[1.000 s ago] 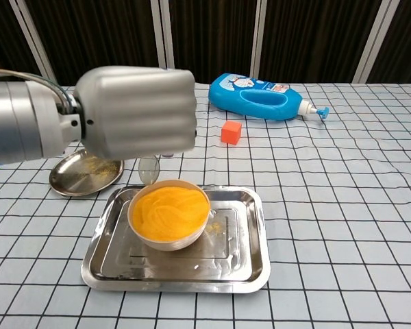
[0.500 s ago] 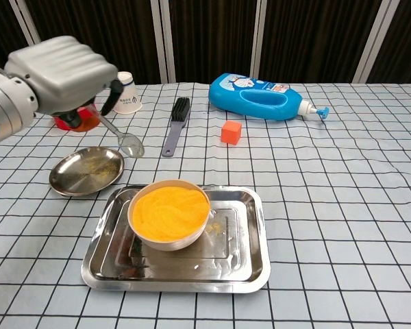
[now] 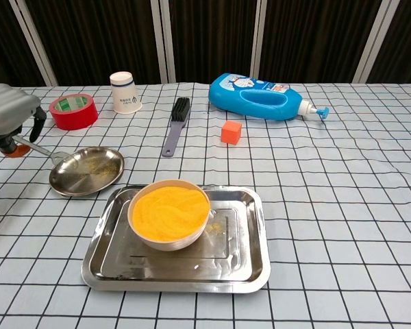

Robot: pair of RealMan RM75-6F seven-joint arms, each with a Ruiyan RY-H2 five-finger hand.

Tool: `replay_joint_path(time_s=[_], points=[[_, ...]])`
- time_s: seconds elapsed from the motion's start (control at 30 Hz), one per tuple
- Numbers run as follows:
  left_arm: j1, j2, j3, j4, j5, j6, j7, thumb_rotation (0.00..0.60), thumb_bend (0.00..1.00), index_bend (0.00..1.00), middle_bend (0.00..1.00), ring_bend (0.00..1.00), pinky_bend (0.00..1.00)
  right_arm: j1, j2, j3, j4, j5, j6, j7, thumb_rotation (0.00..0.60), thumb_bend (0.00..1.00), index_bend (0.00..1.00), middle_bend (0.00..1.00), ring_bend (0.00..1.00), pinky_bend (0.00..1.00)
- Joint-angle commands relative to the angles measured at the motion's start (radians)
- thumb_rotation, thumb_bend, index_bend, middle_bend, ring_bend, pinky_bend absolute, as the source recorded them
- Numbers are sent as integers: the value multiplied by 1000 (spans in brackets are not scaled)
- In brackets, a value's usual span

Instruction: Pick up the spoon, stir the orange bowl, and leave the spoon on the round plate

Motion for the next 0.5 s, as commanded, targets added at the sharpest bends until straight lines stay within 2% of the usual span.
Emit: replay_joint_path(time_s=[0.03, 0.3, 0.5], points=[[3, -19, 2, 22, -17, -12, -9, 600, 598, 802, 1000, 1000, 1000, 0, 1, 0, -1, 1, -2, 1, 600, 393, 0, 0, 0, 0], [-8, -70, -4, 65, -24, -8, -6, 600, 584, 792, 1000, 1000, 1000, 0, 2, -1, -3, 0, -3, 6, 600, 394, 0, 0, 0, 0], [-25, -104, -21, 85, -39, -6, 11, 600, 533, 774, 1000, 1000, 1000, 0, 4, -1, -4, 2, -6, 10, 600, 393, 0, 0, 0, 0]])
